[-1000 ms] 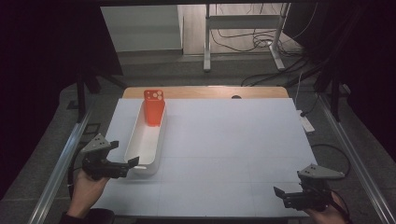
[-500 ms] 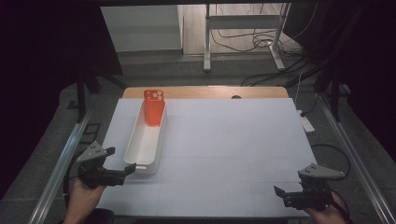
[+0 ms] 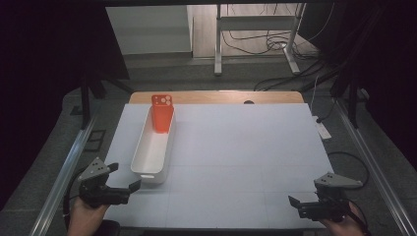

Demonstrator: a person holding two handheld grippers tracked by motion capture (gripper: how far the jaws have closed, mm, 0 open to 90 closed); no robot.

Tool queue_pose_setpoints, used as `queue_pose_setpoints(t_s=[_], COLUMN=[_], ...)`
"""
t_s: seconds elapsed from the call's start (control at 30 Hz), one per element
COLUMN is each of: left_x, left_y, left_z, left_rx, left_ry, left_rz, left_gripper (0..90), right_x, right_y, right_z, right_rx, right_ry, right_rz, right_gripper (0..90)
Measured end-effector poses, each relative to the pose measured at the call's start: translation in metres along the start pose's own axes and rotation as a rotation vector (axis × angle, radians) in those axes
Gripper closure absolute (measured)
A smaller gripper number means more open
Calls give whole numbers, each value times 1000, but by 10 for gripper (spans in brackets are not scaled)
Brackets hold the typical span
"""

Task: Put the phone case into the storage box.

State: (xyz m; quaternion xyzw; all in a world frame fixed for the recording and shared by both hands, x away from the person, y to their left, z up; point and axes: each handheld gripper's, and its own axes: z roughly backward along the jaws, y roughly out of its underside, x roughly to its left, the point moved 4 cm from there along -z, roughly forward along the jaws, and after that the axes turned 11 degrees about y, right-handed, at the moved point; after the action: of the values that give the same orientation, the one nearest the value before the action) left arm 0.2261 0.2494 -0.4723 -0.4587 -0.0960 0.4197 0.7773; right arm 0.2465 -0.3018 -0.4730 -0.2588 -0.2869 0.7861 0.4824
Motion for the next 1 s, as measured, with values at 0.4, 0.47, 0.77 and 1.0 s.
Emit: queue_pose_setpoints(t_s=[0.4,0.47,0.77,1.0], left_x=[-4,-4,-3,-5], left_y=[14,16,23,23], left_z=[1,2,2,1], left_rx=[19,18,38,47], left_ry=[-7,-9,-20,-29], left_rz=[11,18,11,-4], left_gripper=[0,0,0,0], right_x=[0,0,0,0], right_y=[0,0,0,0], right_z=[0,0,0,0], right_rx=[1,2,3,3], right_ry=[1,1,2,3], right_rz=[-2,-1,-2,1], right_gripper=[0,0,0,0])
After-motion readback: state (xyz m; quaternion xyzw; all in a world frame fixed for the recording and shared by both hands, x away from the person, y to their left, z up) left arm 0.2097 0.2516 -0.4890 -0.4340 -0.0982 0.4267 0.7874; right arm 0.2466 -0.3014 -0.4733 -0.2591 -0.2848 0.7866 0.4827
